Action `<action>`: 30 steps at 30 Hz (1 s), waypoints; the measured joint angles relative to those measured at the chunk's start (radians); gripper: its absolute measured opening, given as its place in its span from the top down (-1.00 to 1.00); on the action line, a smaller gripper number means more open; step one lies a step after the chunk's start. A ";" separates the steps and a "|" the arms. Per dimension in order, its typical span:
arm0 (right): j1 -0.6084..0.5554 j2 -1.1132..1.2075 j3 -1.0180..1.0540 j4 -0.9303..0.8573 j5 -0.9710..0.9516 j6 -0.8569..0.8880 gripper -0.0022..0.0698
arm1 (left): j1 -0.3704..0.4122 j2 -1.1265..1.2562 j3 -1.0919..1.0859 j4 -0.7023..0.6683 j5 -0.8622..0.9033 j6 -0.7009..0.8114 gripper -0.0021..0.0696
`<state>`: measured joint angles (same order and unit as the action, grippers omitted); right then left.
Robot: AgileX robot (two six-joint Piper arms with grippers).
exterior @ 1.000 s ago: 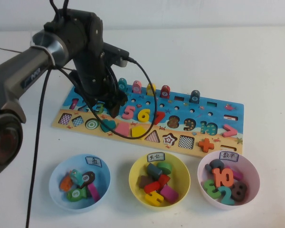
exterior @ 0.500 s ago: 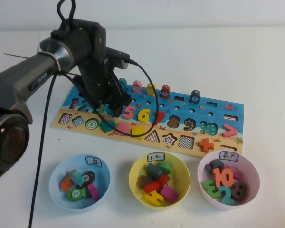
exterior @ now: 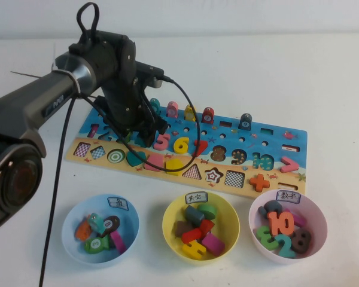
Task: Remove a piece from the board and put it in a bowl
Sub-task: Pick up the "number 4"
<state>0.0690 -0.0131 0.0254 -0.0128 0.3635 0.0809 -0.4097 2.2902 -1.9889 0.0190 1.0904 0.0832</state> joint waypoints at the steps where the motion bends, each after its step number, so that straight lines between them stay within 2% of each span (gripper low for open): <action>1: 0.000 0.000 0.000 0.000 0.000 0.000 0.99 | 0.000 0.003 0.000 0.000 0.003 0.000 -0.29; 9: 0.000 0.000 0.000 0.000 0.000 0.000 0.99 | 0.000 0.004 -0.002 0.000 0.008 -0.008 -0.23; 11: 0.000 0.000 0.000 0.000 0.000 0.000 0.99 | 0.000 0.004 -0.002 -0.004 0.009 -0.010 -0.12; 15: 0.000 0.000 0.000 0.000 0.000 0.000 0.99 | -0.002 0.004 -0.002 -0.019 0.014 -0.010 0.29; 30: 0.000 0.000 0.000 0.000 0.000 0.000 0.99 | -0.002 0.004 -0.002 -0.012 0.025 -0.010 0.28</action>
<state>0.0690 -0.0131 0.0254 -0.0128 0.3635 0.0809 -0.4121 2.2944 -1.9904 0.0069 1.1158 0.0731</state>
